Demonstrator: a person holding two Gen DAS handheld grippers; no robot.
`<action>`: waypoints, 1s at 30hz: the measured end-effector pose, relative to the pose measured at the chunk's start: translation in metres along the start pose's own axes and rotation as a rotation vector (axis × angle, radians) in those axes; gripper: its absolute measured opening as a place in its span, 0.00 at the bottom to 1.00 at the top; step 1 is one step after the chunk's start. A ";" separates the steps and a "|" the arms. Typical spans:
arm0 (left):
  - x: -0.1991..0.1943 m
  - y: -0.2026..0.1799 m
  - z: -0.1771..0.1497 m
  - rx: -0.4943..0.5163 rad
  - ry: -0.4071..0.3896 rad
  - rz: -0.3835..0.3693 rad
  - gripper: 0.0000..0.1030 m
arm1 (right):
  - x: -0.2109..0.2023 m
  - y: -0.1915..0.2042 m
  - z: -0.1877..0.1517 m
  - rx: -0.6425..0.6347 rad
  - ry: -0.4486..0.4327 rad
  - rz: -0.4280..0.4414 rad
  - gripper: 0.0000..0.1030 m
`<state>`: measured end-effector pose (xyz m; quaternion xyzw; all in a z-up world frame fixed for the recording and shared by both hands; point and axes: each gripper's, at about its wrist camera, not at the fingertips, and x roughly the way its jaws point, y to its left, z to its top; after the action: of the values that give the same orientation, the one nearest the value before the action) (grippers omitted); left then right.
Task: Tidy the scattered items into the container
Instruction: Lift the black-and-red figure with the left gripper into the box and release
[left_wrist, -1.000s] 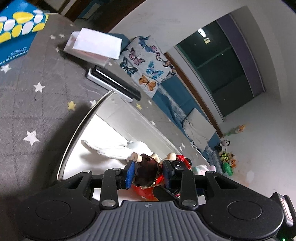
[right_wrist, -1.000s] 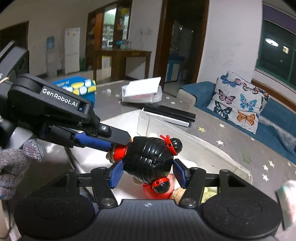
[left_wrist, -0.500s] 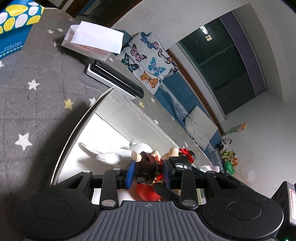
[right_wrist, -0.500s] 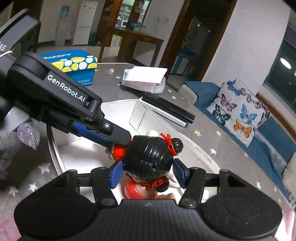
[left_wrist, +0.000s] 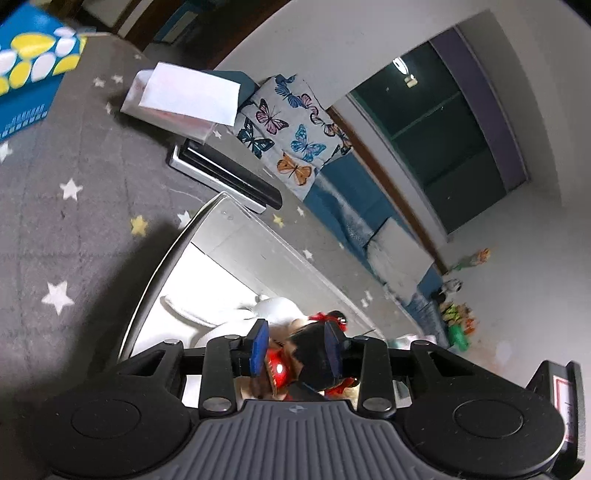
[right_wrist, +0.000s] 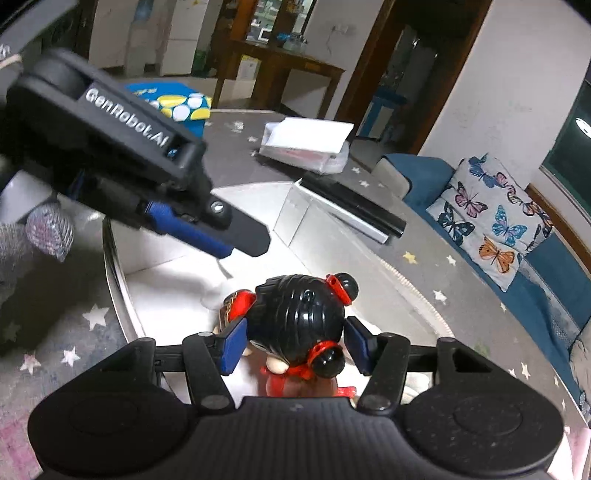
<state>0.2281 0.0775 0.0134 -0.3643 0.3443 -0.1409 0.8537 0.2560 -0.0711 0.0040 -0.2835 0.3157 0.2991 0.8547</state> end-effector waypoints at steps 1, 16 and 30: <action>0.002 0.000 0.000 0.001 0.007 -0.001 0.34 | 0.002 0.001 0.000 -0.003 0.005 0.002 0.55; 0.007 -0.004 -0.010 0.057 0.026 0.039 0.34 | 0.003 -0.006 -0.006 0.061 -0.003 0.025 0.55; -0.016 -0.023 -0.025 0.220 -0.064 0.094 0.34 | -0.023 -0.003 -0.012 0.167 -0.067 -0.006 0.77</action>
<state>0.1998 0.0562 0.0255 -0.2561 0.3162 -0.1261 0.9047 0.2393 -0.0889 0.0130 -0.2022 0.3097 0.2785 0.8864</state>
